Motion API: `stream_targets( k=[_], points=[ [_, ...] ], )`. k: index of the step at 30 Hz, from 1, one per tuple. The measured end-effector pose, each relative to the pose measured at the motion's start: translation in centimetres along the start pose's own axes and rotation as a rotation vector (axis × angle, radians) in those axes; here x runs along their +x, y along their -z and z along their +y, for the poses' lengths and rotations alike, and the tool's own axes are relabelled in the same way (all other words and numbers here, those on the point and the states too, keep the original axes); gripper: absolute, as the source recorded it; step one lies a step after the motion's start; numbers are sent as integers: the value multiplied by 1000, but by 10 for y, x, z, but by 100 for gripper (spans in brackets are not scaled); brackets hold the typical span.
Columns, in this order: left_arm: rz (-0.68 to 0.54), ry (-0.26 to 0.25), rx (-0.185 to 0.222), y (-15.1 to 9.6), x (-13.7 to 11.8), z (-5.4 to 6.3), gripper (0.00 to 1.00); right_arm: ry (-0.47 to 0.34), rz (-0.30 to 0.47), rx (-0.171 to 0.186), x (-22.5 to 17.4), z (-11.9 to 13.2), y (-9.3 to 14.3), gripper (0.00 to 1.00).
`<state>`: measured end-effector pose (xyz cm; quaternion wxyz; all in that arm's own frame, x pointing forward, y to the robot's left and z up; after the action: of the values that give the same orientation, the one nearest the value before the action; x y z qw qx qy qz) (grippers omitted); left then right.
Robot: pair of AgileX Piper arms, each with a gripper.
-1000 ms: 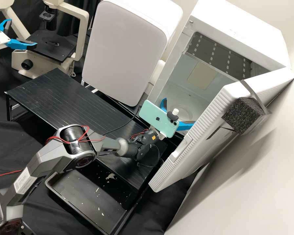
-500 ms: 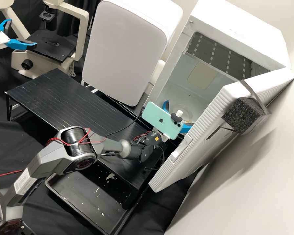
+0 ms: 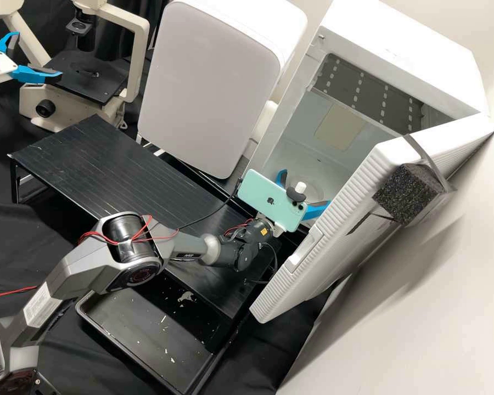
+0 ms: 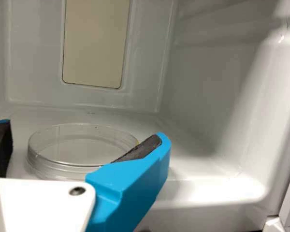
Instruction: Take the petri dish out of the incubator
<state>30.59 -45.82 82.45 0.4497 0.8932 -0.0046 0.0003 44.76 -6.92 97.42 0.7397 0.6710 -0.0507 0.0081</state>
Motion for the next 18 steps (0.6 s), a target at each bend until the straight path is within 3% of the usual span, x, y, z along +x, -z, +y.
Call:
stream_targets(
  k=[18],
  points=[
    [0,0,0,0,0,0,100,2,1,-1,3,0,-1,0]
  ],
)
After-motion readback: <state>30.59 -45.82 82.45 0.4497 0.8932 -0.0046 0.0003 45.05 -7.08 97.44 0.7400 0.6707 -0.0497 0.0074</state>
